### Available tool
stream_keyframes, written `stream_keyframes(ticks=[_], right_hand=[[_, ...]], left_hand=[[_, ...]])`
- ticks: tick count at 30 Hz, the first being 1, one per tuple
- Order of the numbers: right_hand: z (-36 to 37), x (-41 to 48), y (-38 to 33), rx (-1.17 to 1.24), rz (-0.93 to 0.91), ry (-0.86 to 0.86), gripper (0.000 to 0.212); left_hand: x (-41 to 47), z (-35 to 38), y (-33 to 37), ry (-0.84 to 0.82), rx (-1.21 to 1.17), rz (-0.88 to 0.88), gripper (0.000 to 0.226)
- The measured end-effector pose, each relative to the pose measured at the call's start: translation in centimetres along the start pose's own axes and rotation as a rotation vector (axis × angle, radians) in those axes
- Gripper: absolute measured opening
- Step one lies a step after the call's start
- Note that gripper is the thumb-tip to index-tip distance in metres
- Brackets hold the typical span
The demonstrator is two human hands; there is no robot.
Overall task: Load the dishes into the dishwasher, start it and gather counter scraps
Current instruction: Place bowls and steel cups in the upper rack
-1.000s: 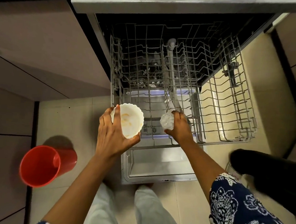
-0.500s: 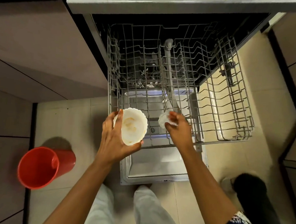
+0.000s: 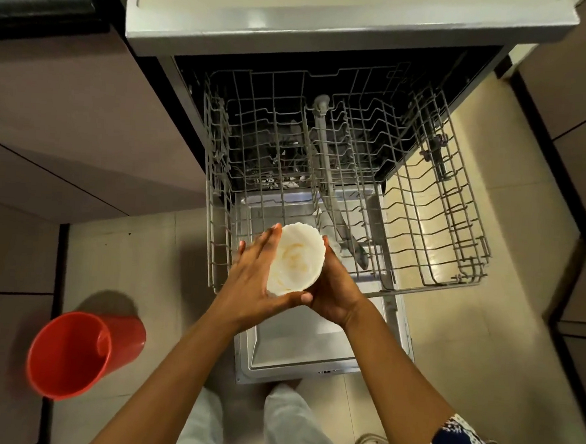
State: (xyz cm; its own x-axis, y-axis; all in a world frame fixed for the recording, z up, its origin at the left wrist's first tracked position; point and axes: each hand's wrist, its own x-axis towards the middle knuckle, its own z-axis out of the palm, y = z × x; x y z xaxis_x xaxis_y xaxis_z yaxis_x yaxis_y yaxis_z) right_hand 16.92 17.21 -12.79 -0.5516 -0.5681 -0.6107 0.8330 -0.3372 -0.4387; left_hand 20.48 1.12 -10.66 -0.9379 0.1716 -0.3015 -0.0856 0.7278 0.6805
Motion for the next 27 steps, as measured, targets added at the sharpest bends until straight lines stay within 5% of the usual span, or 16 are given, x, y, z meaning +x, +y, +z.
stream_keyframes(ticks=[3, 7, 9, 11, 13, 17, 22, 27], right_hand=[[-1.7, -1.0, -1.7, 0.046, -0.101, 0.058, 0.083], [-5.7, -3.0, -4.4, 0.104, -0.253, 0.355, 0.104], [-7.6, -4.3, -5.6, 0.084, -0.298, 0.504, 0.098], [-8.9, -5.3, -6.8, -0.003, -0.316, 0.622, 0.071], [-9.8, -5.4, -7.7, -0.155, -0.310, 0.753, 0.050], [-11.3, -4.0, -7.9, -0.667, -0.344, 0.945, 0.068], [-11.0, -1.9, -7.5, -1.440, -0.251, 0.964, 0.086], [-10.5, -0.9, -6.2, -1.769, -0.132, 0.960, 0.085]], left_hand=[[1.3, 1.0, 0.1, 0.022, -0.041, 0.038, 0.113], [1.9, 4.4, -2.0, 0.073, 0.227, -0.036, 0.093], [1.5, 6.4, -3.1, 0.069, 0.305, -0.113, 0.087], [1.3, 7.8, -3.6, 0.044, 0.362, -0.145, 0.082], [1.6, 8.6, -3.8, 0.052, 0.410, -0.162, 0.077], [1.9, 9.0, -4.0, 0.063, 0.426, -0.227, 0.077], [2.0, 9.0, -4.1, 0.009, 0.415, -0.254, 0.081], [2.0, 9.3, -4.4, -0.018, 0.426, -0.258, 0.075]])
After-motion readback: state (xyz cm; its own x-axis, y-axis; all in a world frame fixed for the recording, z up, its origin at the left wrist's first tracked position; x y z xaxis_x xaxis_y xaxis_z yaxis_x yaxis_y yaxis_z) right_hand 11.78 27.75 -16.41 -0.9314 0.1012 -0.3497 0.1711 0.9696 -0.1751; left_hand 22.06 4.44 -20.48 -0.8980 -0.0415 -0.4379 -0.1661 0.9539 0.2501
